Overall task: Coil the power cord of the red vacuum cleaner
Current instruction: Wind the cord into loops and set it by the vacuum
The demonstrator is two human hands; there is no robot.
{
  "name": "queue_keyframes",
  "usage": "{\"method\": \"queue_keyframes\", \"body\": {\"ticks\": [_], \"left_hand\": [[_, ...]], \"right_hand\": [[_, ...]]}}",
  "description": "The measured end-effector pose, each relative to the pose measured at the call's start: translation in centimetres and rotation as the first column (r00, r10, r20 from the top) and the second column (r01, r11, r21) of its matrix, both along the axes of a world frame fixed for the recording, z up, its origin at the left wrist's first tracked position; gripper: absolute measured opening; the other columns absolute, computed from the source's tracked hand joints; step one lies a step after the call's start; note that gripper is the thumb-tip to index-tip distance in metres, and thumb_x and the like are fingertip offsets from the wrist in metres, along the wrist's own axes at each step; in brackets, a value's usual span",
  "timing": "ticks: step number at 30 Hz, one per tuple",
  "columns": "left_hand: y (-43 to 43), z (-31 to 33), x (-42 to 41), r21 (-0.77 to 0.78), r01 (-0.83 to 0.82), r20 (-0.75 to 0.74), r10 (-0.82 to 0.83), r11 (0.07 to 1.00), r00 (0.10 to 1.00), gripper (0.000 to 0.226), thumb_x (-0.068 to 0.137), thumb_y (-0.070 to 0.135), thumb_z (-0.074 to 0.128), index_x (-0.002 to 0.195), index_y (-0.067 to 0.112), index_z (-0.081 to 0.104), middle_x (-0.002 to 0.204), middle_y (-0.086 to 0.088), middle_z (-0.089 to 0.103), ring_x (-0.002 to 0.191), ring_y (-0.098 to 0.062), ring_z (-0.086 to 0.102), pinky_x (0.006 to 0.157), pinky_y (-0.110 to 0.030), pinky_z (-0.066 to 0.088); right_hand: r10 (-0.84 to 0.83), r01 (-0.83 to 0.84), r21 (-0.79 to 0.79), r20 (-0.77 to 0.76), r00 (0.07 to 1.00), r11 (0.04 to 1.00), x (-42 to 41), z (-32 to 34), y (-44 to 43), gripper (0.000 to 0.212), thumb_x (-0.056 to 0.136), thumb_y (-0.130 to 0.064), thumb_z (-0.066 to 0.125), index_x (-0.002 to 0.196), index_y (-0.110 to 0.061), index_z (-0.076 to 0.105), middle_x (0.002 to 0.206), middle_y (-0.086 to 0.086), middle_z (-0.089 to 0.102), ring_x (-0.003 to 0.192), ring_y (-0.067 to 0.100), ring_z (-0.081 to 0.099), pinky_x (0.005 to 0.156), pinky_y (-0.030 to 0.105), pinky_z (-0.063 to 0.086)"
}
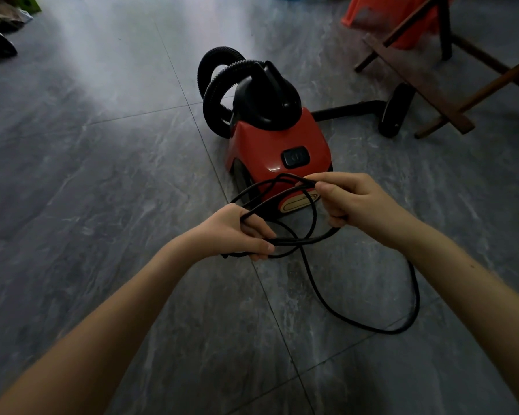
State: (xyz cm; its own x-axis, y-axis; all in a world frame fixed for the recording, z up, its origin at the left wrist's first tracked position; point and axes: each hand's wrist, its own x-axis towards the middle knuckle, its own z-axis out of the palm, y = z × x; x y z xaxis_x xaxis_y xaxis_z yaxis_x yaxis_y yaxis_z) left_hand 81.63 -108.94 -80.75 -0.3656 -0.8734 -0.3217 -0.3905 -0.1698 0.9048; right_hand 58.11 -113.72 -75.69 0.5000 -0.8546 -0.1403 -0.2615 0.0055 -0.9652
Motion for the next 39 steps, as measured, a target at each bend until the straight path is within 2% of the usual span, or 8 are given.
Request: {"method": "queue_keyframes", "body": {"ticks": [7, 10, 14, 19, 23, 28, 31, 39], "left_hand": [[0.0, 0.7, -0.1, -0.168, -0.152, -0.060, 0.144, 0.974, 0.988, 0.020, 0.084, 0.015, 0.075, 0.103, 0.014, 0.072, 0.088, -0.005, 0.077, 0.085, -0.016, 0.074, 0.082, -0.026, 0.057], [-0.5, 1.9, 0.3, -0.426, -0.337, -0.090, 0.331, 0.840, 0.939, 0.011, 0.092, 0.013, 0.065, 0.099, 0.009, 0.072, 0.088, -0.006, 0.073, 0.083, -0.017, 0.071, 0.082, -0.034, 0.059], [-1.8, 3.0, -0.5, -0.558, -0.103, 0.120, 0.203, 0.823, 0.972, 0.028, 0.095, 0.020, 0.059, 0.123, 0.025, 0.063, 0.119, 0.008, 0.060, 0.112, -0.007, 0.056, 0.098, -0.026, 0.047], [-2.1, 2.8, -1.0, -0.497, -0.057, 0.159, 0.155, 0.866, 0.975, 0.007, 0.091, 0.023, 0.066, 0.093, 0.018, 0.071, 0.087, -0.003, 0.069, 0.085, -0.018, 0.065, 0.085, -0.044, 0.053], [-1.8, 3.2, -0.6, -0.298, -0.106, 0.027, 0.119, 0.949, 0.993, 0.017, 0.089, 0.025, 0.069, 0.084, 0.009, 0.071, 0.078, -0.022, 0.065, 0.068, -0.021, 0.060, 0.072, -0.035, 0.053], [-1.7, 2.2, 0.8, -0.082, 0.127, 0.323, -0.095, 0.989, 0.942, 0.032, 0.085, 0.041, 0.070, 0.081, 0.009, 0.072, 0.060, 0.006, 0.055, 0.053, -0.001, 0.049, 0.058, -0.014, 0.041], [-0.9, 1.0, 3.1, 0.014, 0.201, 0.390, -0.191, 0.979, 0.901, 0.018, 0.081, 0.039, 0.075, 0.081, 0.022, 0.077, 0.073, 0.003, 0.068, 0.063, -0.002, 0.056, 0.069, -0.024, 0.046], [-0.3, -0.4, 0.9, 0.161, -0.041, -0.007, 0.043, 0.986, 0.999, 0.035, 0.103, 0.038, 0.042, 0.132, 0.026, 0.054, 0.117, -0.003, 0.068, 0.103, -0.017, 0.069, 0.092, -0.030, 0.055]], "right_hand": [[0.003, -0.003, 0.022, -0.004, 1.000, 1.000, -0.6, 0.5, -0.3, 0.031, 0.102, -0.009, 0.045, 0.128, -0.010, 0.062, 0.058, -0.009, 0.036, 0.051, 0.005, 0.034, 0.050, 0.021, 0.035], [0.039, -0.038, 0.015, -0.062, 0.997, 0.999, -0.8, 0.8, -0.1, 0.030, 0.101, -0.008, 0.046, 0.126, -0.010, 0.063, 0.056, -0.009, 0.038, 0.051, 0.005, 0.036, 0.050, 0.020, 0.037], [0.098, -0.097, 0.020, -0.078, 0.992, 0.995, -0.3, 1.4, 0.3, 0.029, 0.101, -0.006, 0.045, 0.115, -0.019, 0.067, 0.058, -0.005, 0.037, 0.053, 0.009, 0.035, 0.050, 0.023, 0.035], [0.091, -0.089, 0.025, -0.077, 0.993, 0.996, -0.2, 1.5, 0.5, 0.028, 0.101, -0.007, 0.046, 0.111, -0.019, 0.069, 0.058, -0.005, 0.039, 0.052, 0.009, 0.036, 0.050, 0.022, 0.036], [0.042, -0.040, 0.028, -0.075, 0.996, 0.999, -0.5, 0.8, 0.6, 0.026, 0.101, -0.008, 0.047, 0.113, -0.013, 0.069, 0.060, 0.000, 0.037, 0.052, 0.009, 0.035, 0.049, 0.022, 0.035], [-0.107, 0.097, 0.128, 0.071, 0.992, 0.987, -1.1, -0.1, 0.0, 0.025, 0.101, -0.005, 0.045, 0.110, -0.007, 0.068, 0.054, -0.007, 0.037, 0.047, 0.006, 0.033, 0.045, 0.020, 0.032], [-0.243, 0.210, 0.196, 0.161, 0.957, 0.958, -2.8, 0.3, -1.2, 0.026, 0.102, -0.004, 0.041, 0.108, -0.005, 0.066, 0.056, -0.005, 0.032, 0.048, 0.007, 0.028, 0.046, 0.020, 0.026], [-0.235, 0.193, 0.230, 0.170, 0.957, 0.954, -2.7, -0.7, -1.5, 0.024, 0.101, -0.005, 0.043, 0.110, -0.004, 0.066, 0.057, -0.004, 0.031, 0.047, 0.007, 0.028, 0.044, 0.020, 0.029]]}}
